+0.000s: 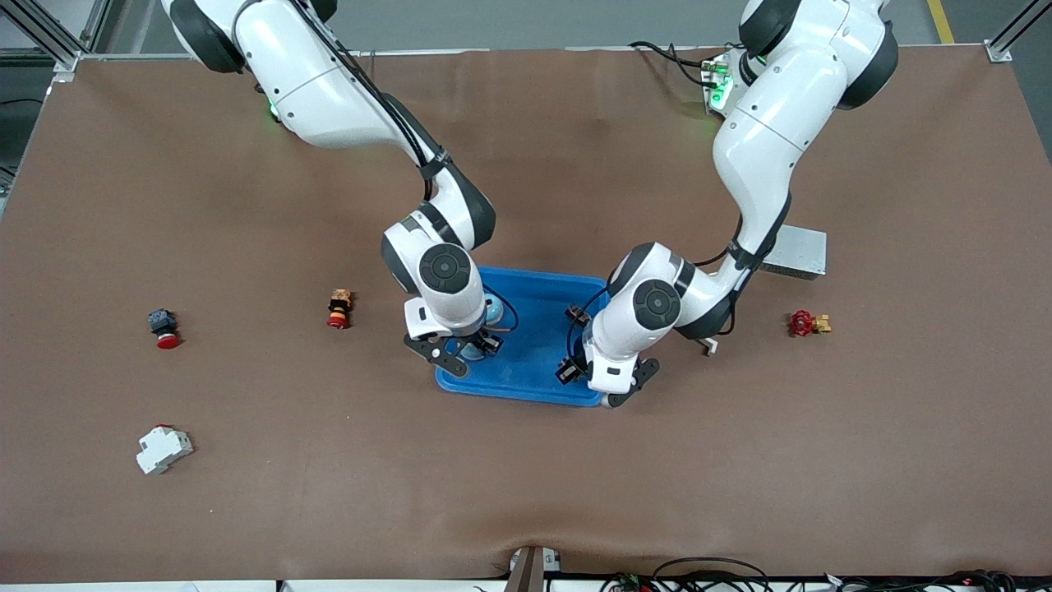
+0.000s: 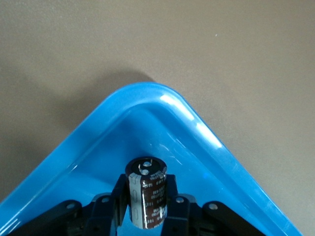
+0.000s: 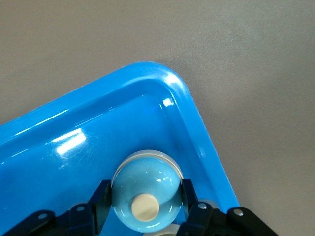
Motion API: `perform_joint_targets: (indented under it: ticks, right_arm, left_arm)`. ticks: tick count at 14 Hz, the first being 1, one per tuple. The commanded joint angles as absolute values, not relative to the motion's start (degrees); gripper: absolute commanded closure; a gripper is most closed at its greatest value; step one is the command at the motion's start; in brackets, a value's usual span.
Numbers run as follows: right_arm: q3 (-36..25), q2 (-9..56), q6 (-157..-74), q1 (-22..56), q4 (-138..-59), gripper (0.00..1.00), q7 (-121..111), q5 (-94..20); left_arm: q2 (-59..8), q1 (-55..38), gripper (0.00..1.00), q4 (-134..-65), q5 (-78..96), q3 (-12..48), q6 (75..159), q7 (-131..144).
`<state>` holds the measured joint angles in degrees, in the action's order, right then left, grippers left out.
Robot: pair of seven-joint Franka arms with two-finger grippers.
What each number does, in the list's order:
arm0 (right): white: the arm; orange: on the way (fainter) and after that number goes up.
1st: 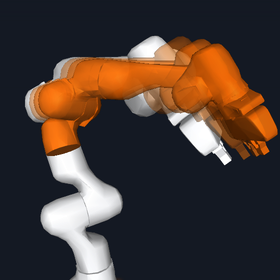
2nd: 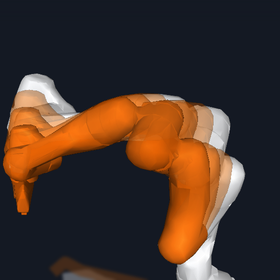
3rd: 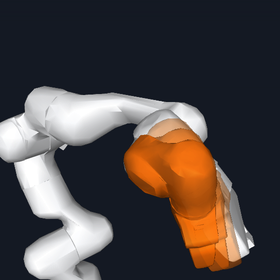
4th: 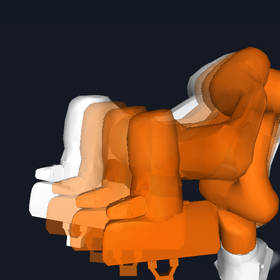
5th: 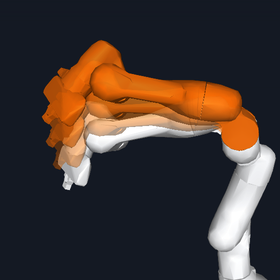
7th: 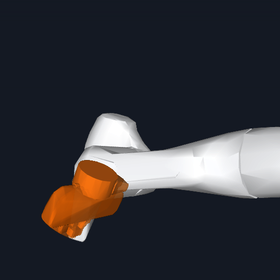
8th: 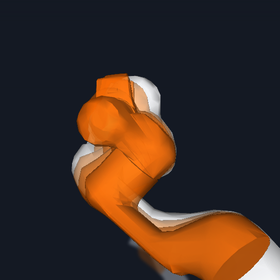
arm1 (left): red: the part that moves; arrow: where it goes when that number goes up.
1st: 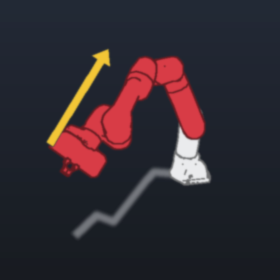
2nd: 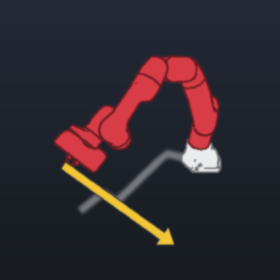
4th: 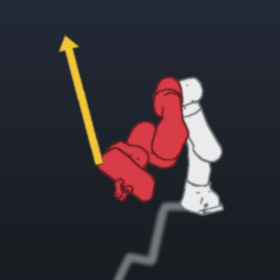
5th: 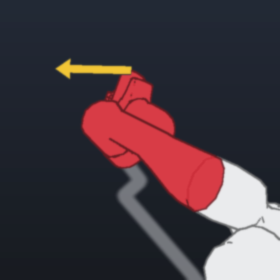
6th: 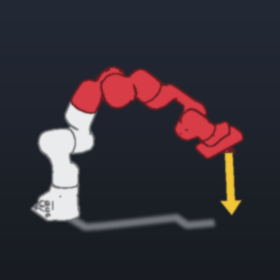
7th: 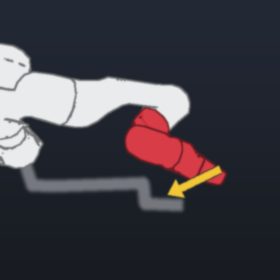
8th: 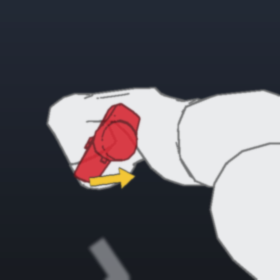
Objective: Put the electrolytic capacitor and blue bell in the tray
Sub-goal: 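Open both grippers to release the bell and capacitor in the tray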
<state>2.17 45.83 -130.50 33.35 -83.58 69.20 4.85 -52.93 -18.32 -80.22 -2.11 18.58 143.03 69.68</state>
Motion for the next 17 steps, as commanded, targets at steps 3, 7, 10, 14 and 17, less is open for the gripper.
perform_joint_targets:
  ticks: [3,7,10,14,17]
  right_arm:
    - [1.6,47.7,-129.9,33.9,-80.4,1.00,71.7,6.2]
    - [1.4,48.6,-130.1,33.8,-79.5,1.00,71.8,6.4]
    - [0.7,48.8,-130.2,33.9,-79.2,1.00,71.8,6.4]
    - [0.7,49.2,-130.2,33.8,-78.7,1.00,72.0,6.4]
    - [0.7,49.4,-130.2,33.8,-78.0,1.00,72.5,6.4]
  left_arm:
    - [-53.4,-19.0,0.96,-78.9,-1.9,17.9,143.4,70.0]
    - [-52.8,-19.0,0.00,-78.8,-1.4,17.9,143.4,70.3]
    - [-50.1,-18.5,0.00,-78.8,-1.2,18.0,142.7,72.7]
    - [-44.1,-17.3,0.00,-78.8,-1.2,18.5,130.8,72.6]
    - [-40.3,-12.9,0.00,-78.8,-1.7,19.4,120.3,71.8]
